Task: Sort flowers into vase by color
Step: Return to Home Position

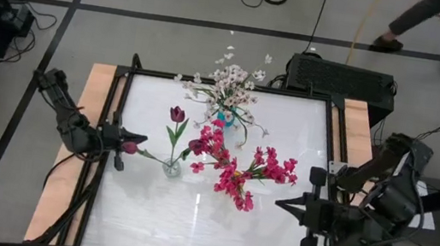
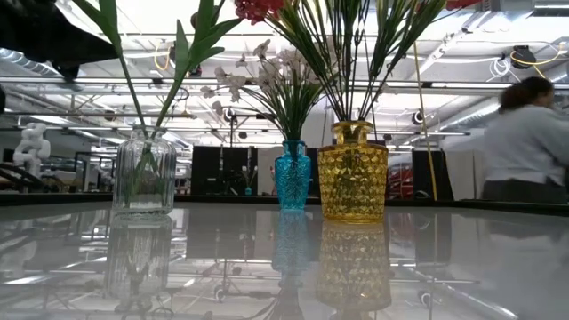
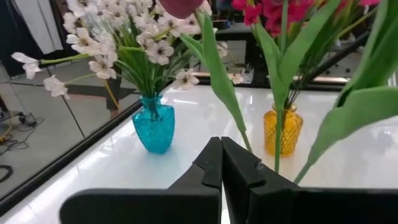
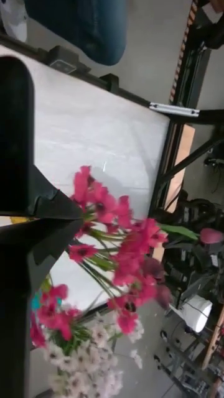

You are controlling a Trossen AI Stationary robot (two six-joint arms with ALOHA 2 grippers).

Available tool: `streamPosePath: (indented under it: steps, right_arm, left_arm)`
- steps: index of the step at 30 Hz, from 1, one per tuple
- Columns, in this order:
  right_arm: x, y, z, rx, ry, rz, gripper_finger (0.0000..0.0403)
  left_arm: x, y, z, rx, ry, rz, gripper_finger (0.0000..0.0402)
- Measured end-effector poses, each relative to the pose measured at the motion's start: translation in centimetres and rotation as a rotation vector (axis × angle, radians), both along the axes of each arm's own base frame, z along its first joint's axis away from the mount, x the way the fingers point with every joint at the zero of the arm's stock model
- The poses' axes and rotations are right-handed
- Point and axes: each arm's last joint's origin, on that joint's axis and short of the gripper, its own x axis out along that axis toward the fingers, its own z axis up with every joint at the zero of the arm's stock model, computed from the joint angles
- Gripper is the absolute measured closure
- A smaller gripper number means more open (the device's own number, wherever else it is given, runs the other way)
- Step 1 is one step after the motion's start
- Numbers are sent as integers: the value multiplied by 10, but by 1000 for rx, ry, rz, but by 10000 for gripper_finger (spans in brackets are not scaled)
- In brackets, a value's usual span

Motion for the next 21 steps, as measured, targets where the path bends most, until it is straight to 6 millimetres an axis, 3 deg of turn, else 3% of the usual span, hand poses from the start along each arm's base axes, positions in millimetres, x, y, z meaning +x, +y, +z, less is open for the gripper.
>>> streamPosePath:
  steps: [5, 14, 21]
  right_arm:
    - [-5, -5, -34, 47, -60, 45, 403]
    - [-17, -12, -110, 149, -116, 188, 403]
    - [-35, -28, -164, 269, -139, 261, 403]
  left_arm:
    - [3, 2, -2, -5, 0, -6, 400]
    - [13, -2, -38, 19, -93, -54, 400]
    - [16, 1, -39, 19, -94, -69, 400]
